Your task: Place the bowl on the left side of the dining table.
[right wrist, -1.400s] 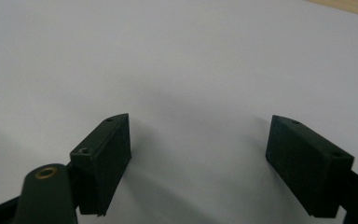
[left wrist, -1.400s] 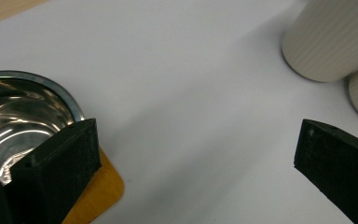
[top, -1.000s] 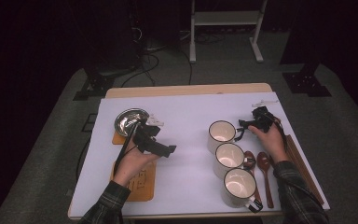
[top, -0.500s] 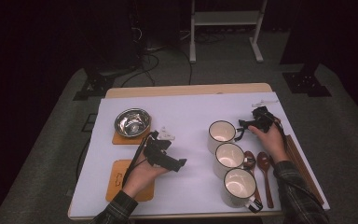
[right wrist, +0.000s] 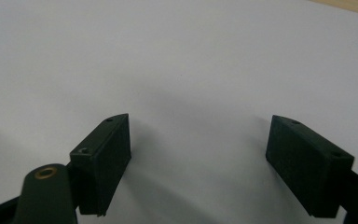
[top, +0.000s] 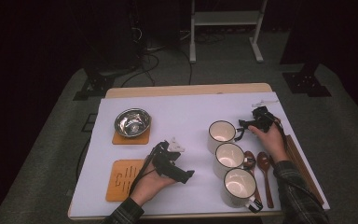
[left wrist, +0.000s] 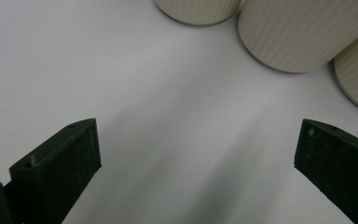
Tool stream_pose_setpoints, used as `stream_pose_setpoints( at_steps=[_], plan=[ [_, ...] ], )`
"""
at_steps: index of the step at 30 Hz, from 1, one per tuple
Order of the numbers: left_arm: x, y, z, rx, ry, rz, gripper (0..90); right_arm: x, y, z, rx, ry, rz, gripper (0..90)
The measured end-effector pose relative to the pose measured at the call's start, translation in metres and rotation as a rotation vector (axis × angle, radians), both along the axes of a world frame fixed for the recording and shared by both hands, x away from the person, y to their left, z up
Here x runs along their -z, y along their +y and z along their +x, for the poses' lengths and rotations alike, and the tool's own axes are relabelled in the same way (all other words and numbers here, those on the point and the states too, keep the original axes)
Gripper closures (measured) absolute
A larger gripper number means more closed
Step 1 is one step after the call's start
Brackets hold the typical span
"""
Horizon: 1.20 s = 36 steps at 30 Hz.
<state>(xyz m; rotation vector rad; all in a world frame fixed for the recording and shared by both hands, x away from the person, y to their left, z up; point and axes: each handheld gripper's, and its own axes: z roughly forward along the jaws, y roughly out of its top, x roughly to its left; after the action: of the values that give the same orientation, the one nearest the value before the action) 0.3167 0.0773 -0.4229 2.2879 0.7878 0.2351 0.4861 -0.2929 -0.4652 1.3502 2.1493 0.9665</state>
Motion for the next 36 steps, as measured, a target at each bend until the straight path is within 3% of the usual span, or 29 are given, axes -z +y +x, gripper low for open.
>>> stream_pose_setpoints(
  at_steps=[27,30,36],
  plan=[
    [0.033,-0.027,-0.012,0.033,-0.026,0.095,0.0,0.000,0.000,0.000,-0.001,-0.004,-0.001,20.4],
    [0.034,-0.027,-0.013,0.034,-0.032,0.091,0.0,0.000,0.000,0.000,0.000,-0.002,0.000,20.4],
    [0.039,-0.021,-0.016,0.045,-0.070,0.035,0.0,0.000,0.000,0.000,0.000,-0.001,-0.001,20.4]
  ],
)
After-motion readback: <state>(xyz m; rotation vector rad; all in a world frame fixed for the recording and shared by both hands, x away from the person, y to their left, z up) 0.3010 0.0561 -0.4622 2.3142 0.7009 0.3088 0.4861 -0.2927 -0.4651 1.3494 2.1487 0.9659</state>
